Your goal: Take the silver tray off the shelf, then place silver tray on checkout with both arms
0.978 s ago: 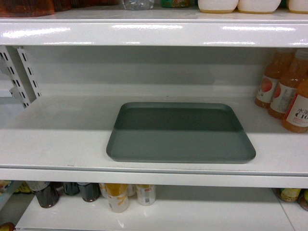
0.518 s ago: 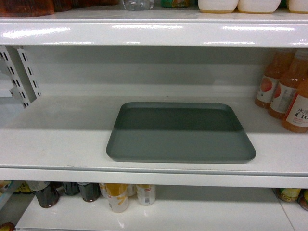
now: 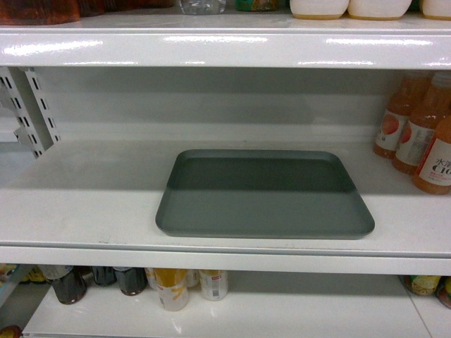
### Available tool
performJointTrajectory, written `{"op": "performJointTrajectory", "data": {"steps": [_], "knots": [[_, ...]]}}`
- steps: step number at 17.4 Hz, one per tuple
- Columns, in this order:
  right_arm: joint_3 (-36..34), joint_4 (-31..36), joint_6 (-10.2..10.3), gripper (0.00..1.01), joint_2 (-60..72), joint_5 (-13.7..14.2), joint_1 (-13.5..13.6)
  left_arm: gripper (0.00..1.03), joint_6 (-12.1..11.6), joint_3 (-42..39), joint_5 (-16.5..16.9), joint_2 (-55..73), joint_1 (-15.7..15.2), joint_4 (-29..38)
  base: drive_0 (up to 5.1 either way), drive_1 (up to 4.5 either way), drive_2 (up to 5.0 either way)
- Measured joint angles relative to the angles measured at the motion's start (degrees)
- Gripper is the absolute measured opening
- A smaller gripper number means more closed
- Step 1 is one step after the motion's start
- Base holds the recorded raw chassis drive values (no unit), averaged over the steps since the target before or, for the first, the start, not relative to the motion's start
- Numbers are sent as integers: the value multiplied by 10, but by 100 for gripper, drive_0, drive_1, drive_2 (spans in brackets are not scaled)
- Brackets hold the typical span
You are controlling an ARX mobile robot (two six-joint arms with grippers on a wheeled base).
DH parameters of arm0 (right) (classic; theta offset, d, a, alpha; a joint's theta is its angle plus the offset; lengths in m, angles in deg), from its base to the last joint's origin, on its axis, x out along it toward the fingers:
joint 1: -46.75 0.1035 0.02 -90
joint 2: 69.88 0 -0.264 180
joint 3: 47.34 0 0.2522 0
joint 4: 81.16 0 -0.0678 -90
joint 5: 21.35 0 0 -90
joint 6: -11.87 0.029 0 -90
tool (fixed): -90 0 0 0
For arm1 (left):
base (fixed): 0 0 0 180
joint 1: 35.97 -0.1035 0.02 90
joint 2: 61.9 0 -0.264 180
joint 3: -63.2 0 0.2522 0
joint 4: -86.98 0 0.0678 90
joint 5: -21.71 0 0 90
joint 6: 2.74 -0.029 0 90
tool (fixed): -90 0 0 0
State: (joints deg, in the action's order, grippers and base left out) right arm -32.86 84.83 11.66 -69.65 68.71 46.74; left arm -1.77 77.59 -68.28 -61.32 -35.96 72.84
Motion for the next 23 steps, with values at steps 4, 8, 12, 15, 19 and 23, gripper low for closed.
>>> {"op": "performJointTrajectory", "data": {"steps": [4,8,12,15,19,23], "knots": [[0,0,0,98,0,0,0,98,0,0,0,0,0,0,0,0,0],[0,0,0,98,0,0,0,98,0,0,0,0,0,0,0,0,0],[31,-93,8,98,46,-36,-3,98,70,62,-79,111,37,-131,0,0,0],[66,-14,11,98,316,-33,71,98,132,81,-53,436,73,53,0,0,0],[143,175,39,98,621,-43,106,98,105,182,-48,800,89,248,0,0,0],[261,250,63,98,851,-57,109,98,74,311,-59,1013,90,270,0,0,0]]}}
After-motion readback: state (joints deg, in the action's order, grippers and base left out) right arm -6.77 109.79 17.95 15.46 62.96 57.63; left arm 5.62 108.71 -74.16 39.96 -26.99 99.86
